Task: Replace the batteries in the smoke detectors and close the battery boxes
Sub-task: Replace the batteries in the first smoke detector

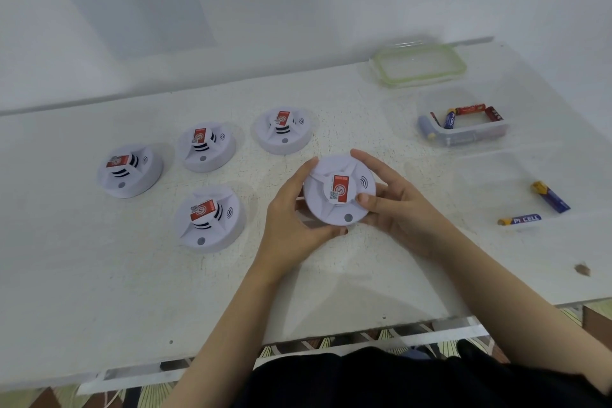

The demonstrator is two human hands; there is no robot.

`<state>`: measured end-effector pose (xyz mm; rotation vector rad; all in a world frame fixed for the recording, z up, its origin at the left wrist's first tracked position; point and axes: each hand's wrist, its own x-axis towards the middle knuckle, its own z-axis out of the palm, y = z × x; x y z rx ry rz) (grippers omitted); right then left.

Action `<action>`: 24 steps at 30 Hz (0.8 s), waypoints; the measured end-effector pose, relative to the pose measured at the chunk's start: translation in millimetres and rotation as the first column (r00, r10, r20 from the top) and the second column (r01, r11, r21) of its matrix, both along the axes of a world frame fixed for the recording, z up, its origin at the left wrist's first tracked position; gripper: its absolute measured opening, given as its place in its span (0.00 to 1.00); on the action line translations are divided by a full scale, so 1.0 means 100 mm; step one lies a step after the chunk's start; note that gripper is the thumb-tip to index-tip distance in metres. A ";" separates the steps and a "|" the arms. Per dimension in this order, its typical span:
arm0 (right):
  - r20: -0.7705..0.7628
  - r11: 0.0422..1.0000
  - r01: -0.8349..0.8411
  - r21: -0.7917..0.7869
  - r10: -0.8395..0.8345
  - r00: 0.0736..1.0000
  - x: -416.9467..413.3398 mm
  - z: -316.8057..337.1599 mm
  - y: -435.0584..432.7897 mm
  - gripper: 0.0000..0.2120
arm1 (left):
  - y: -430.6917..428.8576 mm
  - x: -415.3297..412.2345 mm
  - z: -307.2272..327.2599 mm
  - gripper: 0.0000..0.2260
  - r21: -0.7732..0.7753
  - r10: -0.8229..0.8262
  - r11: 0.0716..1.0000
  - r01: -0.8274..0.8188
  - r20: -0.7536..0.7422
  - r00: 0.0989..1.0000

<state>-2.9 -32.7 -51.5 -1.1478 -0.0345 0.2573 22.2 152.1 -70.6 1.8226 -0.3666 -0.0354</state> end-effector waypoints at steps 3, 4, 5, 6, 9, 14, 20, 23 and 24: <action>-0.001 1.000 0.011 -0.004 -0.011 1.000 0.00 0.01 0.00 0.28 | 0.00 0.00 0.00 0.42 0.006 -0.002 1.000 0.002 0.003 1.000; -0.001 1.000 0.012 -0.006 -0.012 1.000 0.00 0.00 0.00 0.28 | 0.00 0.01 -0.01 0.41 0.005 -0.001 1.000 0.001 0.004 1.000; -0.001 1.000 0.012 -0.008 -0.012 1.000 0.00 0.00 0.00 0.28 | 0.00 0.01 0.00 0.41 0.003 0.000 1.000 0.000 0.005 1.000; -0.002 1.000 0.010 -0.010 -0.010 1.000 0.00 0.00 0.00 0.29 | 0.00 0.00 0.00 0.41 0.003 0.002 1.000 -0.002 0.006 1.000; 0.002 1.000 0.007 -0.012 -0.007 1.000 0.01 0.00 0.00 0.29 | 0.00 0.00 0.01 0.41 0.013 0.000 1.000 0.000 0.013 1.000; 0.067 0.981 0.124 -0.148 -0.115 0.991 -0.03 -0.05 0.05 0.25 | 0.01 0.01 0.01 0.41 0.024 0.020 1.000 -0.019 -0.027 0.999; 0.300 0.815 0.350 -0.461 -0.229 0.926 -0.04 -0.12 0.18 0.20 | 0.02 0.05 0.05 0.34 0.093 0.029 0.995 -0.036 0.076 0.997; 0.383 0.666 0.413 -0.622 -0.202 0.901 -0.03 -0.13 0.22 0.19 | 0.01 0.09 0.05 0.31 0.117 -0.008 0.993 -0.008 0.130 0.991; 0.379 0.631 0.411 -0.658 -0.194 0.905 -0.01 -0.13 0.22 0.19 | 0.01 0.09 0.04 0.30 0.145 -0.012 0.989 -0.009 0.146 0.989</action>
